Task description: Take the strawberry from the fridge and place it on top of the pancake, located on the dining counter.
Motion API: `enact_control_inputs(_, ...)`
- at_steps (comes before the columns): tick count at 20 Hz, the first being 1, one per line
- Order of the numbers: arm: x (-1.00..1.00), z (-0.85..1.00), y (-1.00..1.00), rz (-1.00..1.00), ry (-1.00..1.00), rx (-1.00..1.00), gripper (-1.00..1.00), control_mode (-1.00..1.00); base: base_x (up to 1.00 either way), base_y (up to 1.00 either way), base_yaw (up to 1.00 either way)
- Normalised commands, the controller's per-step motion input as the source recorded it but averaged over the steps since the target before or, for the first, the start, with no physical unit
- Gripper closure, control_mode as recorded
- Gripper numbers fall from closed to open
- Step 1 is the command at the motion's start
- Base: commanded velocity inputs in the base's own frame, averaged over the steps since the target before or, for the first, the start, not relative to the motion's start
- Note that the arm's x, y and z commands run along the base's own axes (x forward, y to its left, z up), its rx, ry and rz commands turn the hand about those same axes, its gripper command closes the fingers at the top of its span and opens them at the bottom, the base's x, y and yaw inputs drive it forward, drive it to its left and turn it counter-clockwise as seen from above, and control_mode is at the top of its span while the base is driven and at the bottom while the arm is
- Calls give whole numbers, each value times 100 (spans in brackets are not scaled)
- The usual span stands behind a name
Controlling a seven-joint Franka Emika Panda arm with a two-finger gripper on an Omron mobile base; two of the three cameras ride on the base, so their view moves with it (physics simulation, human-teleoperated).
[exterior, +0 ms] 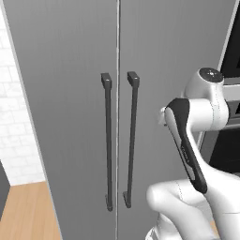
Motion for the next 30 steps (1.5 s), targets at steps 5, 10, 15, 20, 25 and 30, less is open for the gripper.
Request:
enact_control_inputs(5,-28,8,0,0,-14,0,-100,-100,0,0,0)
enact_control_inputs(10,-6,6,0,0,-3,0,-100,100,-33,3,0)
enact_control_inputs(15,0,0,0,0,0,0,-100,100,-44,34,0)
enact_control_inputs(20,0,0,0,0,0,0,-100,100,-60,19,0)
enact_control_inputs(25,0,0,0,0,0,0,-100,100,-56,12,0)
enact_control_inputs(30,0,0,0,0,0,0,-100,100,-40,21,0)
